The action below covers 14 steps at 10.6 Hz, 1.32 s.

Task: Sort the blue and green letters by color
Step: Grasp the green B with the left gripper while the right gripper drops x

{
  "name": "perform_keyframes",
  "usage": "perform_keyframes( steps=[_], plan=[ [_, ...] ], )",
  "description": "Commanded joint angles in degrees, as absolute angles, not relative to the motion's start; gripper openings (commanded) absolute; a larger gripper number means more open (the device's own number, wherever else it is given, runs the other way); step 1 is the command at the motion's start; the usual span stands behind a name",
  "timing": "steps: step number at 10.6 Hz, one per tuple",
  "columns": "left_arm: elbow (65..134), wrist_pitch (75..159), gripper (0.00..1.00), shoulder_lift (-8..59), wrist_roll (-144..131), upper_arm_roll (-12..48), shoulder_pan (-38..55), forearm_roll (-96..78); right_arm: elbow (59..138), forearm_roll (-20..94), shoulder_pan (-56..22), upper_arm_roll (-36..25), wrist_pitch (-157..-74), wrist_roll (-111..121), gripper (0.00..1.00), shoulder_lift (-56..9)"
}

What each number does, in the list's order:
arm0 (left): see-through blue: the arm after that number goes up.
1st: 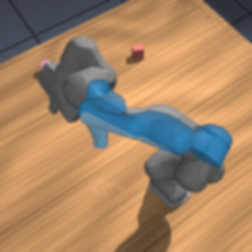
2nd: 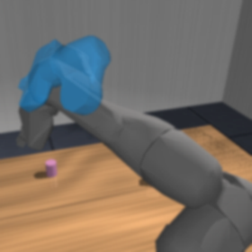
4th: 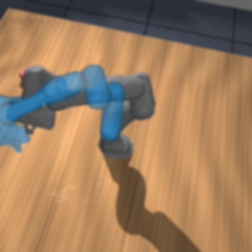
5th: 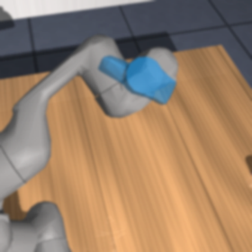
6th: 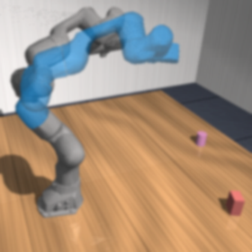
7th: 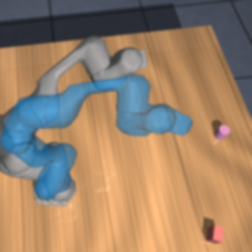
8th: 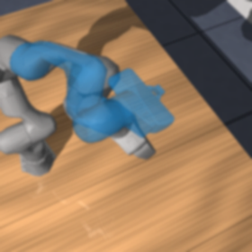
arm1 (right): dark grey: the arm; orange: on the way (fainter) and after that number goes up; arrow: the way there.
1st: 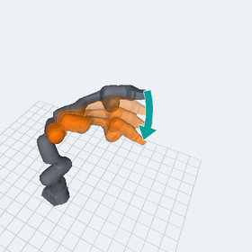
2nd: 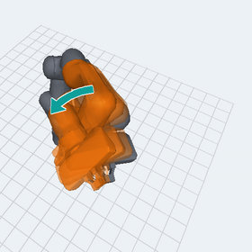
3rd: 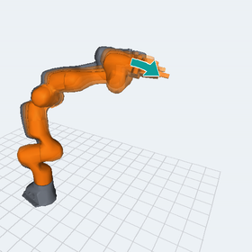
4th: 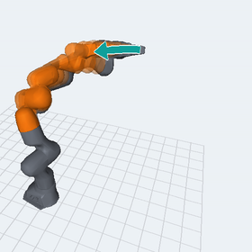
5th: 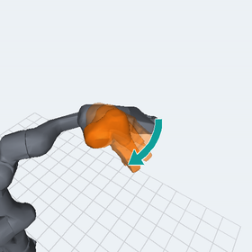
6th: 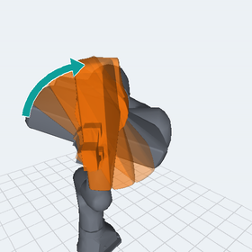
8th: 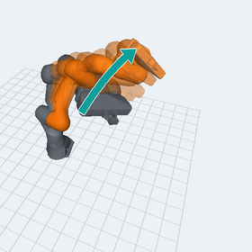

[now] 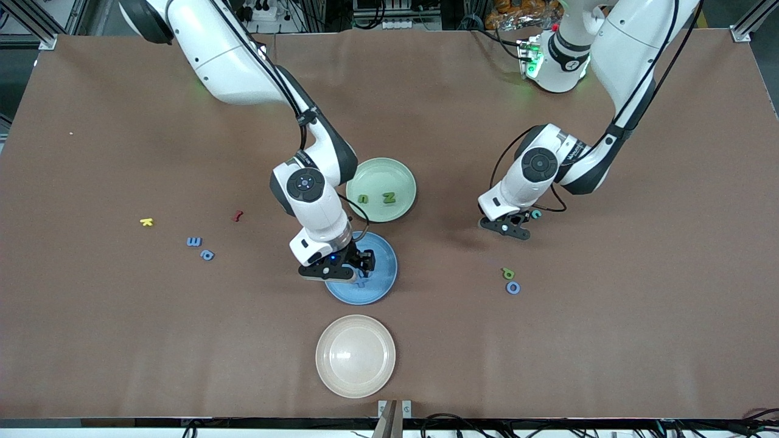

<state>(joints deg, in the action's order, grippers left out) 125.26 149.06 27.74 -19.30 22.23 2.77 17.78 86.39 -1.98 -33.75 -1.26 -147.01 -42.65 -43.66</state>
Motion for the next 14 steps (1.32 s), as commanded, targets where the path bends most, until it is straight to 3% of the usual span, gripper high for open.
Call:
perform_keyframes(
  steps=[1, 5, 9, 12, 14],
  plan=[
    [124.7, 148.9, 0.00, 27.3, -21.5, 22.9, 2.6, 18.6, 86.4, -1.9, -29.2, -0.9, -138.7, -42.8, 1.00, -41.1],
    [118.4, 144.2, 0.00, 26.8, -31.3, 28.2, 3.8, 17.6, 92.8, -2.0, -18.3, -1.0, -137.9, -36.8, 1.00, -37.7],
    [113.3, 142.3, 0.00, 27.0, -34.3, 32.5, 4.4, 15.7, 92.5, -1.9, -10.1, -1.4, -131.1, -31.6, 1.00, -35.0],
    [111.3, 142.3, 0.00, 27.6, -41.4, 32.9, 9.1, 15.7, 93.2, -2.0, -5.8, -1.4, -125.6, -27.6, 1.00, -32.4],
    [109.4, 142.3, 0.00, 28.6, -46.7, 32.9, 12.5, 15.7, 98.6, -2.0, -3.2, -1.4, -125.1, -22.5, 1.00, -28.6]
  ],
)
